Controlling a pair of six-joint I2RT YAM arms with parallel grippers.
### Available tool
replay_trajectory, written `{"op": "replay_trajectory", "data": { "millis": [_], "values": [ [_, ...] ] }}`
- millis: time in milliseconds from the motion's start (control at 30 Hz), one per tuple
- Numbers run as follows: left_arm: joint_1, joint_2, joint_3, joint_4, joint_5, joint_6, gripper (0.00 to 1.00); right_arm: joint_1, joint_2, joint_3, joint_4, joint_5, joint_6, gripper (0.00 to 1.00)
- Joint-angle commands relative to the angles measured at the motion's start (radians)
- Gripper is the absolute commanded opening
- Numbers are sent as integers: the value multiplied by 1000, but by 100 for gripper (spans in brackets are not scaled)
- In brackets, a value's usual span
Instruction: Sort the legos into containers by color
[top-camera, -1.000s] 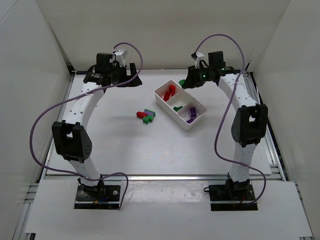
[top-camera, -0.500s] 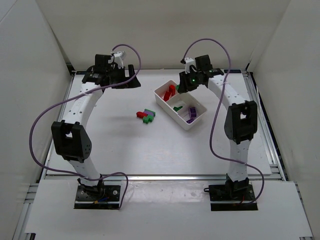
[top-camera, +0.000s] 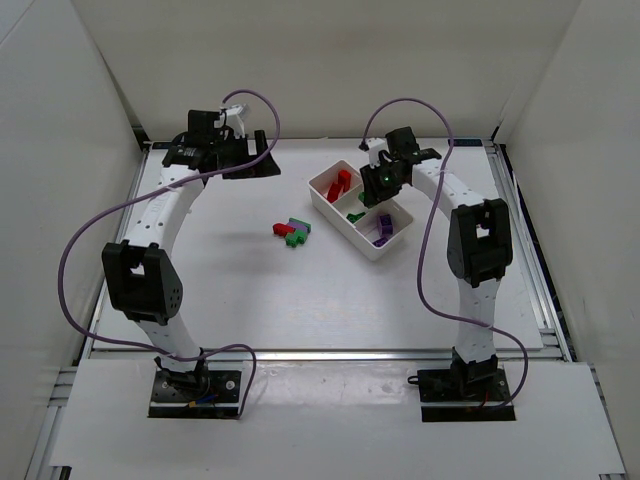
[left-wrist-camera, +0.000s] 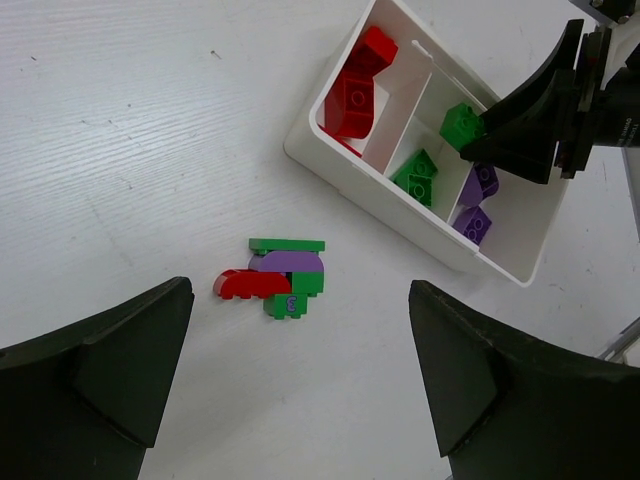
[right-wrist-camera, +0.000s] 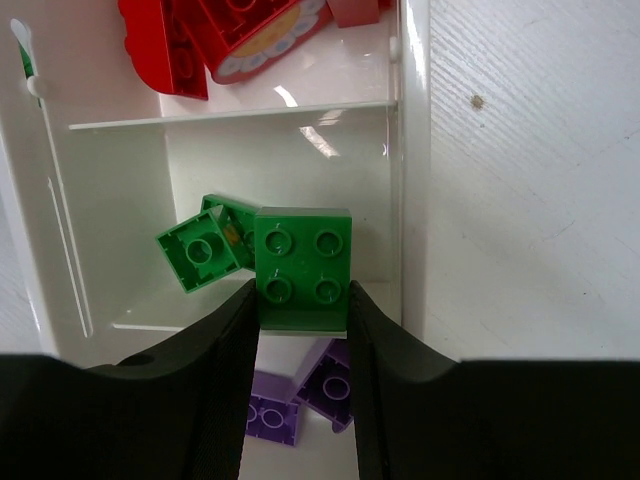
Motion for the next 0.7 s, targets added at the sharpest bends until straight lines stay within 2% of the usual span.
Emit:
{"op": "replay_trajectory", "data": {
  "millis": [0,200,233,500,667],
  "values": [
    [7,-9,-1,-5,30,-2,99,-2,-34,18,14,7,-25,11],
    [9,-1,-6,-11,39,4,99,11,-8,56,14,0,-14,33],
    [10,-1,-9,-11,39,4,99,15,-8,58,17,3,-14,43],
    [9,0,-38,-37,49,62,100,24,-26,58,38,-17,4,77],
    [14,-20,-105,-74,157,185,99,22,-92,50,45,-63,18,77]
  ]
}}
